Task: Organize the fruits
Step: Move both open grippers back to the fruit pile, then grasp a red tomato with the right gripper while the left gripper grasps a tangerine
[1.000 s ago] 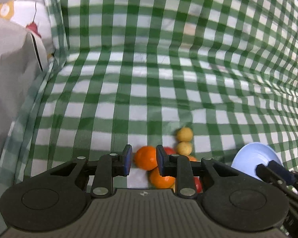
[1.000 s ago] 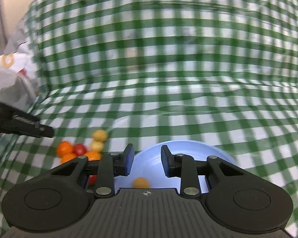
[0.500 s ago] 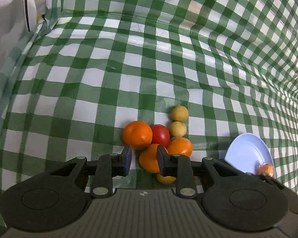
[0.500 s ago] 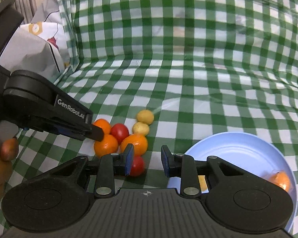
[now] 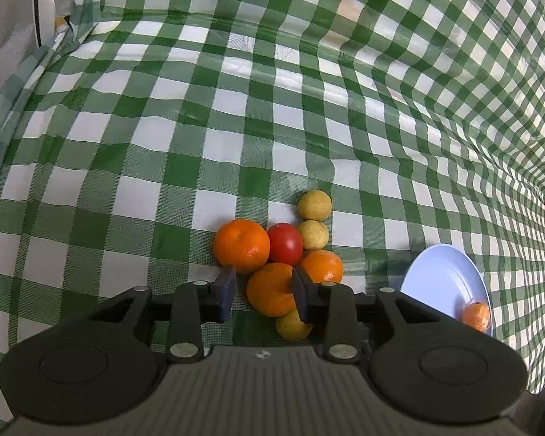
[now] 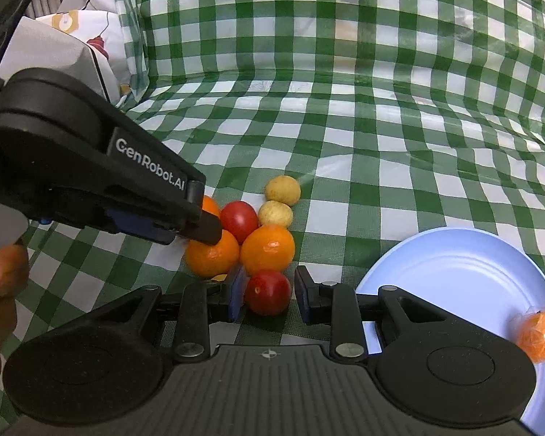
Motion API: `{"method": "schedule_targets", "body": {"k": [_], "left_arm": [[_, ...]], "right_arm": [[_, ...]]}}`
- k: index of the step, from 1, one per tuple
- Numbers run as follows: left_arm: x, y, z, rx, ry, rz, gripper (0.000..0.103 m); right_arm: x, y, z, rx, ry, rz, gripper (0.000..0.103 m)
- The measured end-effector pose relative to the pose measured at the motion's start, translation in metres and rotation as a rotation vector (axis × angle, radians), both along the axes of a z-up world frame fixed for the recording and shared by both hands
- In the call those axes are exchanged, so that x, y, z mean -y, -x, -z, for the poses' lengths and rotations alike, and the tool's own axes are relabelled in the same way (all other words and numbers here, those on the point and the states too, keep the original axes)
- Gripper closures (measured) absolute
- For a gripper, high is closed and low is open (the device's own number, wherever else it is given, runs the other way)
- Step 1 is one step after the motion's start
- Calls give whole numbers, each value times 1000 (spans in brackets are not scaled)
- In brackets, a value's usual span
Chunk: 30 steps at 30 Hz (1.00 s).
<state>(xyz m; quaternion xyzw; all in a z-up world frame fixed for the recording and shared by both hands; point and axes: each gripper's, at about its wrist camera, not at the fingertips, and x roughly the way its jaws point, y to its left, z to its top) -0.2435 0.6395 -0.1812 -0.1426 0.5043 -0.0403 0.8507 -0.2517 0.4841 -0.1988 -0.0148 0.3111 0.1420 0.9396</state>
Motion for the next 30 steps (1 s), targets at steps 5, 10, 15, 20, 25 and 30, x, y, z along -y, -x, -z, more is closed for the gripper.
{"method": "schedule_targets", "body": {"k": [5,10,15,20,25,30], "left_arm": [[8,-2,5,-28,23,23,61],[9,-5,14,-48,14,31,59],[16,-8,13,-43,-11,54,63],[20,-9,-1,5,-85,61,63],[24,-7,-7,43,-194,86,63],[26,-9,7,-8,-208,110,63]], "right_arm": [[-4,-3,1,-13,19,13,72],[-6,-5,5,-25,46,20,72],[-10,-5,11,-44,83,1,73],[-7,-3,7,-33,66,2,75],[-8,7,0,12,101,-12,74],[-15,6,11,-23,151,-38,74]]}}
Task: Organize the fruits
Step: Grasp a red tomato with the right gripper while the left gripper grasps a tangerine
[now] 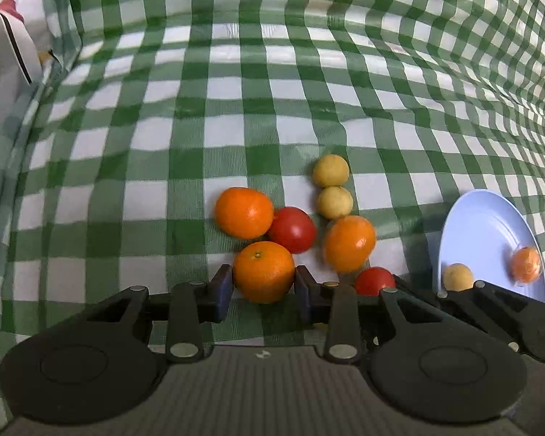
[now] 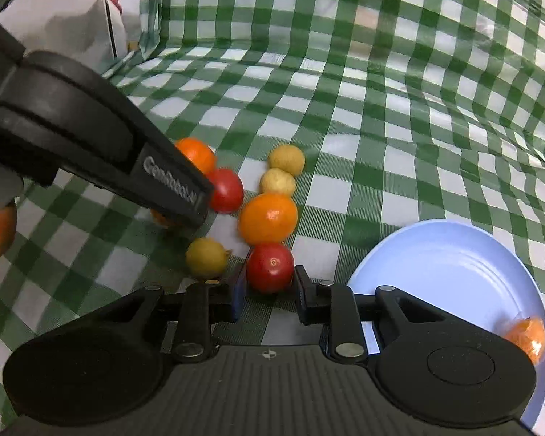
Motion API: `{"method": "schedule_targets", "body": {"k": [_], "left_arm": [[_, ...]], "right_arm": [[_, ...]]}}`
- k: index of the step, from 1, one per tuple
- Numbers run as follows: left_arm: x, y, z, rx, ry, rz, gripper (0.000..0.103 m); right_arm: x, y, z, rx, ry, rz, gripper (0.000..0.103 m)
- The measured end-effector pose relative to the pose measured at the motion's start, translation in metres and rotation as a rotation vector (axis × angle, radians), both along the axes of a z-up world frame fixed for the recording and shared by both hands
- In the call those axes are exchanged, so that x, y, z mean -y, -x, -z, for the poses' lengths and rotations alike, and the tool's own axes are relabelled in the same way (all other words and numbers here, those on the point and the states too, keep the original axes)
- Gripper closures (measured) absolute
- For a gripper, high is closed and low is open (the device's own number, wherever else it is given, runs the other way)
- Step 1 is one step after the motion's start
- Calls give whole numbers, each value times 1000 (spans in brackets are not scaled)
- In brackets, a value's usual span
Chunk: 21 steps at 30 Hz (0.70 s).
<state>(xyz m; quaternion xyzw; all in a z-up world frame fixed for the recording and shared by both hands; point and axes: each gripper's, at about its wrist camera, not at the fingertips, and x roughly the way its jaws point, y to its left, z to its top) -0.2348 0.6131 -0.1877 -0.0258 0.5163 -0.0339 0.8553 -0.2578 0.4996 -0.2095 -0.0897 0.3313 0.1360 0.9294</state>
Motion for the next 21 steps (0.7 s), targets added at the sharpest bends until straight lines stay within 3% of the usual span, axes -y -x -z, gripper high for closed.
{"method": "schedule_targets", "body": {"k": [21], "left_arm": [[19,22,-33,113,-20,13,63]], "right_arm": [[28,25,-39,116,-83,81,74]]}}
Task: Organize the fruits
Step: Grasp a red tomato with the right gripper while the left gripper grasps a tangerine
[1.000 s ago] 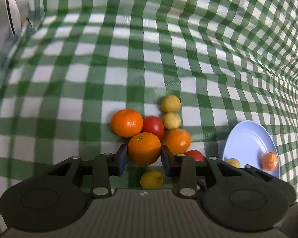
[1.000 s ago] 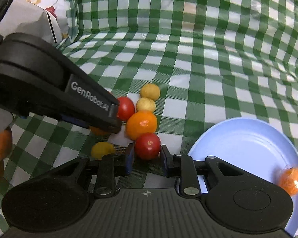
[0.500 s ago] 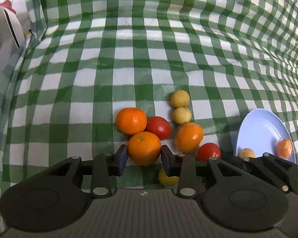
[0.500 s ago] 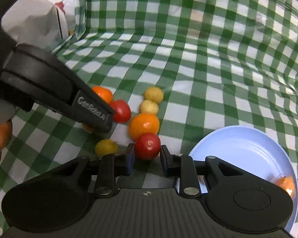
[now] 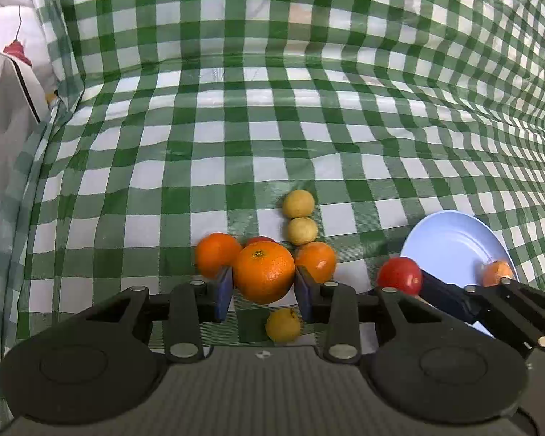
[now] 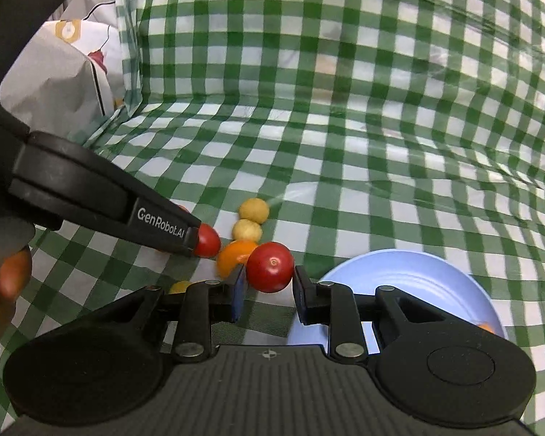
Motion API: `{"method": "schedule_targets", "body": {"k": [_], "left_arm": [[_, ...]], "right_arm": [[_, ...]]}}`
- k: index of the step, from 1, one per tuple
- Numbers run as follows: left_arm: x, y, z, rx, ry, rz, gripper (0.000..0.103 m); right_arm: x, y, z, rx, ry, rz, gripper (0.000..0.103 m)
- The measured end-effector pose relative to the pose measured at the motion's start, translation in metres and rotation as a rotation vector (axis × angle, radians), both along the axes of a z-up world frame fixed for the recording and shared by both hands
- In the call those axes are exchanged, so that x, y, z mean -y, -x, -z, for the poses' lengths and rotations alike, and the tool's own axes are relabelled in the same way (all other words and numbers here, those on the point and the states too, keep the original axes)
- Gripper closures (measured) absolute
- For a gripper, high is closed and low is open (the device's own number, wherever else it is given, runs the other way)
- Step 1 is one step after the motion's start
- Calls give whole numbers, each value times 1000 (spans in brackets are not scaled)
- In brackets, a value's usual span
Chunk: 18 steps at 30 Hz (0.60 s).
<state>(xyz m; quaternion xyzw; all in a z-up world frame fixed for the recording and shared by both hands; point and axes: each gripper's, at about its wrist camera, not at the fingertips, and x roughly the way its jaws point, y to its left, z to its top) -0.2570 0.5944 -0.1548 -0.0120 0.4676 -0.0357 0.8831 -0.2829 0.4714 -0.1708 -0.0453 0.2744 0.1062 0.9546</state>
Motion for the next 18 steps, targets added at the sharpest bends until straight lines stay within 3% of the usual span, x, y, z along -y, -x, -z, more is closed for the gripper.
{"method": "schedule_targets", "body": {"k": [18], "left_arm": [[43,0,-1,56,-31,43,63]], "right_arm": [[57,14,1,15,-15,97,74]]}}
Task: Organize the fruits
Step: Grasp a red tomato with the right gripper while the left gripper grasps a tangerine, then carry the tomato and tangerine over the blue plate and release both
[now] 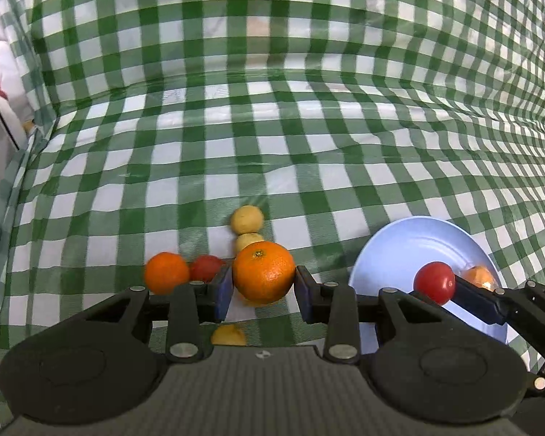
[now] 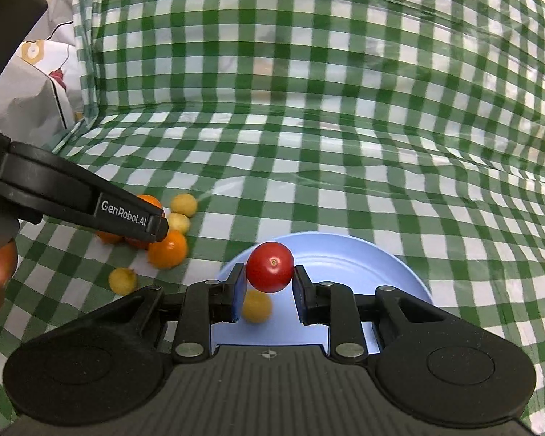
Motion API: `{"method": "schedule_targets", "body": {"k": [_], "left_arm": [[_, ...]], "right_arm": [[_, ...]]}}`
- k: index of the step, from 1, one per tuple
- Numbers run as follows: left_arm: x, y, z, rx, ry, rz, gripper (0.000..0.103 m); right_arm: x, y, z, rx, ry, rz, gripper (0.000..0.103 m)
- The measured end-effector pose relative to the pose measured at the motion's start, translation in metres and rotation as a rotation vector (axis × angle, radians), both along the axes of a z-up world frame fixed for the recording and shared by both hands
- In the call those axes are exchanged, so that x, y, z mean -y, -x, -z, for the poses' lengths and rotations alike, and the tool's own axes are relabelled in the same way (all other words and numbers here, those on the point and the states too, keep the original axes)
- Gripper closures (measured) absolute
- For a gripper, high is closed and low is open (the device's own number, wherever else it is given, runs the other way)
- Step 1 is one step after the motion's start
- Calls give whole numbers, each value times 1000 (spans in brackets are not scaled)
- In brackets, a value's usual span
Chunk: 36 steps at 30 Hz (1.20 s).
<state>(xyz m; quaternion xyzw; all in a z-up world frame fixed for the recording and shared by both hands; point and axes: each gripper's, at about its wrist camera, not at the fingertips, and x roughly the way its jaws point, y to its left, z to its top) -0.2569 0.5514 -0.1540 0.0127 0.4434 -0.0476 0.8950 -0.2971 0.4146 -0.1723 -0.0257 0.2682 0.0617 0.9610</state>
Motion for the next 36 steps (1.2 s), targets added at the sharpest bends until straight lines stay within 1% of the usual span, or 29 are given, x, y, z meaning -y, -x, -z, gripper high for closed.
{"method": "schedule_targets", "body": {"k": [14,36], "left_arm": [[14,-1,5,17,-27,14,63],[13,-3,6,26,-26,8,63]], "right_arm": [[32,6,0,1,-39,50,74],[37,3,2,-4,-43,54,74]]}}
